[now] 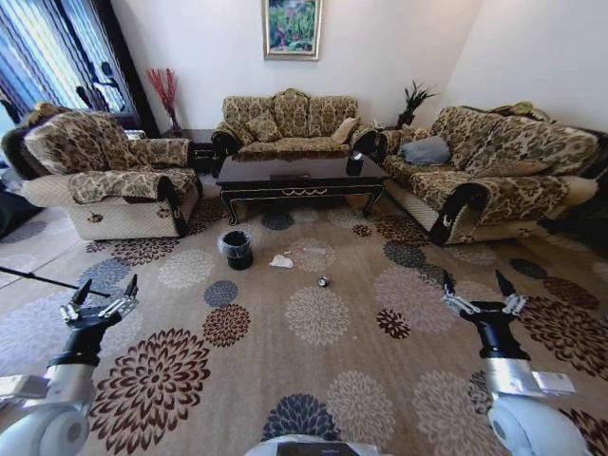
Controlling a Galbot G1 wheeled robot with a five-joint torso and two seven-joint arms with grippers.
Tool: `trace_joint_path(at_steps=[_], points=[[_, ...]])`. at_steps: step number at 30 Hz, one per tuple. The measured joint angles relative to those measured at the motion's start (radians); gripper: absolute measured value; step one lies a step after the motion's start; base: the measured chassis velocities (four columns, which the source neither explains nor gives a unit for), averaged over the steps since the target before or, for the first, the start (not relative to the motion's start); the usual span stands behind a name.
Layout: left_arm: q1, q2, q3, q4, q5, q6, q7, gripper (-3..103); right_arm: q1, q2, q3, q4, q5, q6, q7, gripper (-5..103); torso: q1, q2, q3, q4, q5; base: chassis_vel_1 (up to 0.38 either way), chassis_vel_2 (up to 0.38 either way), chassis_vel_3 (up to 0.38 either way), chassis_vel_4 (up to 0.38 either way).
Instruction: Move to the front of the table and pick up the trash from the floor, then place it into the trash bin.
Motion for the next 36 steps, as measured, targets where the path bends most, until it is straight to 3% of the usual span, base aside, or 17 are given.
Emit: trace_joint_path(at_steps=[21, 36], points=[[0.050, -0.049, -0.002, -0.036, 0.039, -0.014, 0.018, 100, -0.010, 0.030, -0.010, 0.038, 0.033, 0.007, 0.002, 100, -0.043, -0.100, -0.057, 0.0000, 0.0000, 0.000, 0.000, 0.000, 0.000], [0.039, -0.057, -0.003, -0.032, 0.034, -0.019, 0.019, 100, -0.020, 0.034, -0.009, 0.028, -0.008, 0.025, -0.004, 100, -0.072, -0.167, -0.095, 0.0000, 0.0000, 0.000, 0.000, 0.000, 0.000]])
